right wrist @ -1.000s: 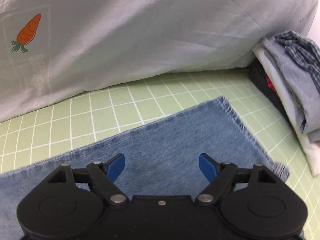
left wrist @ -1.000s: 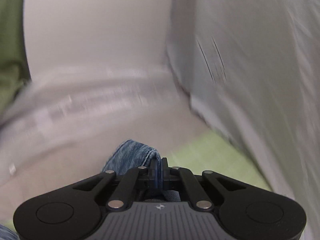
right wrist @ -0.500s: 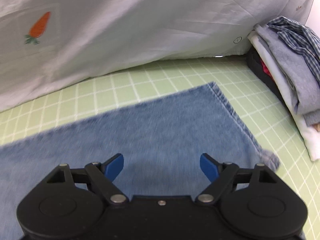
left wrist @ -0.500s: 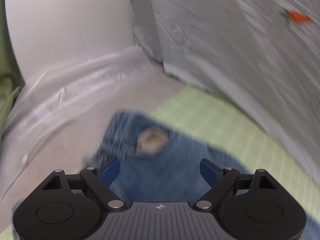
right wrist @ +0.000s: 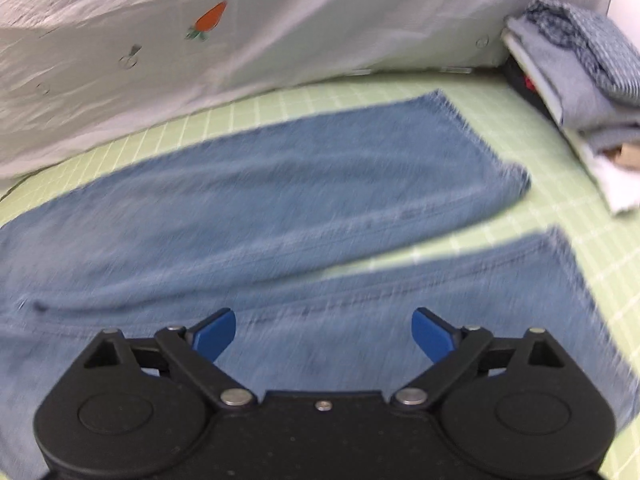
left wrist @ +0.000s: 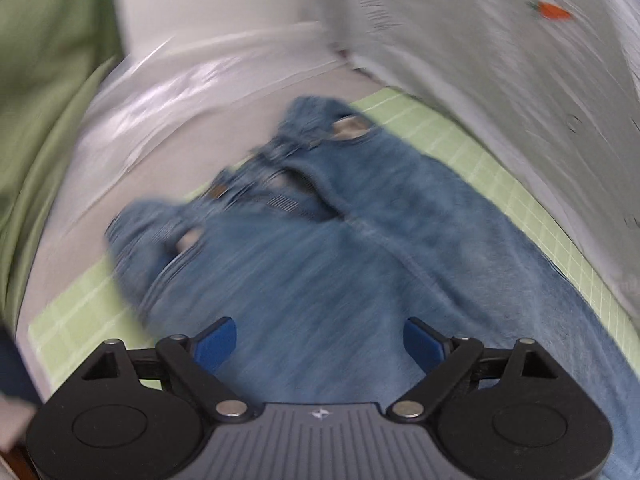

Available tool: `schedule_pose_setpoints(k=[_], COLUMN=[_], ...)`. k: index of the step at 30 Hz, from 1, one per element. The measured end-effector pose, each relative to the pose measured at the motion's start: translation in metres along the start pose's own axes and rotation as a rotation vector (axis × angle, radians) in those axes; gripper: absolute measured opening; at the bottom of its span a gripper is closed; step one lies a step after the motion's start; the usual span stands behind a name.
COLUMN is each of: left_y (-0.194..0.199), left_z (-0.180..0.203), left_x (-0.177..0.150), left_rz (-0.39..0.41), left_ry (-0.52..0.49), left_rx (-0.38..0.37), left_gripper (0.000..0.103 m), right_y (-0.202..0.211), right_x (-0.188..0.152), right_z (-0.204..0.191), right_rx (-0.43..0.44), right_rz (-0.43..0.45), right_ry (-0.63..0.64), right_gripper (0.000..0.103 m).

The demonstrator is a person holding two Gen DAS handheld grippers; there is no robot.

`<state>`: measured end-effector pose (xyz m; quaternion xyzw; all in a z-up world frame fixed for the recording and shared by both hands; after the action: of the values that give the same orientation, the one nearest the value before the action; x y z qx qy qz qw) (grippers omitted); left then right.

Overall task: Fold clothes
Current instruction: 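Grasp the jeans waistband with the left tool and pull it straight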

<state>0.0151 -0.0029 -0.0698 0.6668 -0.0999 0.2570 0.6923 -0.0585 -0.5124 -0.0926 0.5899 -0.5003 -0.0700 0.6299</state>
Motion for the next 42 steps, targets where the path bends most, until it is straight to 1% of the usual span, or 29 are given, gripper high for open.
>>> schedule_pose_setpoints(k=[3, 7, 10, 18, 20, 22, 23, 24, 25, 27, 29, 31, 32, 33, 34, 36, 37, 38, 39, 40, 41, 42], left_y=[-0.002, -0.01, -0.021, -0.055, -0.062, -0.065, -0.063, -0.054, -0.044, -0.024, -0.002, 0.034, 0.042, 0.04, 0.03, -0.006, -0.021, -0.026, -0.031, -0.034, -0.029, -0.024], left_z=[-0.033, -0.074, -0.101, -0.148, -0.155, -0.157, -0.157, -0.154, -0.15, -0.143, -0.136, -0.124, -0.126, -0.131, -0.139, -0.16, -0.169, -0.176, -0.183, -0.188, -0.186, -0.184], left_x=[-0.01, -0.015, -0.014, 0.0, 0.005, 0.013, 0.017, 0.023, 0.029, 0.04, 0.051, 0.055, 0.054, 0.053, 0.05, 0.037, 0.03, 0.022, 0.014, 0.008, 0.007, 0.006], left_rz=[-0.033, -0.048, -0.053, -0.075, -0.064, -0.058, -0.047, -0.007, 0.032, 0.11, 0.199, 0.358, 0.389, 0.371, 0.315, 0.119, 0.035, -0.002, -0.039, -0.063, -0.044, -0.026], left_ry=[0.115, 0.262, 0.344, 0.465, 0.479, 0.438, 0.409, 0.351, 0.292, 0.176, 0.05, -0.129, -0.153, -0.139, -0.094, 0.049, 0.117, 0.171, 0.226, 0.267, 0.26, 0.254], left_rx=[-0.021, -0.075, -0.114, -0.206, -0.227, -0.251, -0.26, -0.26, -0.26, -0.259, -0.255, -0.235, -0.234, -0.223, -0.203, -0.127, -0.098, -0.101, -0.104, -0.104, -0.094, -0.084], left_gripper=[0.091, 0.091, 0.091, 0.093, 0.088, 0.058, 0.05, 0.031, 0.021, 0.018, 0.018, 0.018, 0.019, 0.023, 0.025, 0.029, 0.033, 0.034, 0.037, 0.049, 0.057, 0.07], right_y=[0.012, 0.024, 0.031, 0.046, 0.048, 0.05, 0.051, 0.052, 0.052, 0.052, 0.053, 0.054, 0.053, 0.052, 0.05, 0.046, 0.045, 0.045, 0.046, 0.048, 0.05, 0.052], right_x=[-0.017, -0.036, -0.052, -0.099, -0.107, -0.115, -0.119, -0.123, -0.125, -0.126, -0.126, -0.123, -0.122, -0.122, -0.121, -0.121, -0.121, -0.119, -0.116, -0.114, -0.113, -0.111], right_z=[0.0, 0.0, -0.004, -0.038, -0.046, -0.053, -0.056, -0.06, -0.062, -0.068, -0.073, -0.077, -0.077, -0.077, -0.075, -0.072, -0.068, -0.064, -0.058, -0.054, -0.049, -0.043], right_rx=[-0.004, -0.038, -0.057, -0.099, -0.103, -0.107, -0.109, -0.111, -0.111, -0.109, -0.105, -0.104, -0.106, -0.107, -0.108, -0.107, -0.105, -0.102, -0.1, -0.102, -0.106, -0.111], right_rz=[-0.012, -0.012, -0.013, -0.033, -0.035, -0.035, -0.035, -0.036, -0.036, -0.034, -0.028, -0.018, -0.015, -0.016, -0.023, -0.04, -0.049, -0.053, -0.05, -0.044, -0.036, -0.027], right_ry=[-0.017, -0.055, -0.089, -0.077, -0.078, -0.08, -0.081, -0.081, -0.083, -0.083, -0.078, -0.064, -0.058, -0.056, -0.057, -0.075, -0.088, -0.102, -0.113, -0.119, -0.123, -0.128], right_gripper=[0.096, 0.096, 0.096, 0.096, 0.096, 0.096, 0.096, 0.096, 0.096, 0.096, 0.096, 0.096, 0.096, 0.096, 0.096, 0.096, 0.096, 0.096, 0.096, 0.096, 0.096, 0.096])
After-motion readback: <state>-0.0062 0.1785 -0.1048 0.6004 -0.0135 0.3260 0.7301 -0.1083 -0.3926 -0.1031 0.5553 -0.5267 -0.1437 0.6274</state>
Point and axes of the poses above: each gripper's, at about its wrist camera, not at the fingertips, and y roughly against the way its jaws point, z to its right, x to its top, the point moved 3 cm from there along -y, roughly the way its jaws point, and after that the axes turned 12 degrees about -y, right-handed, at the moved point
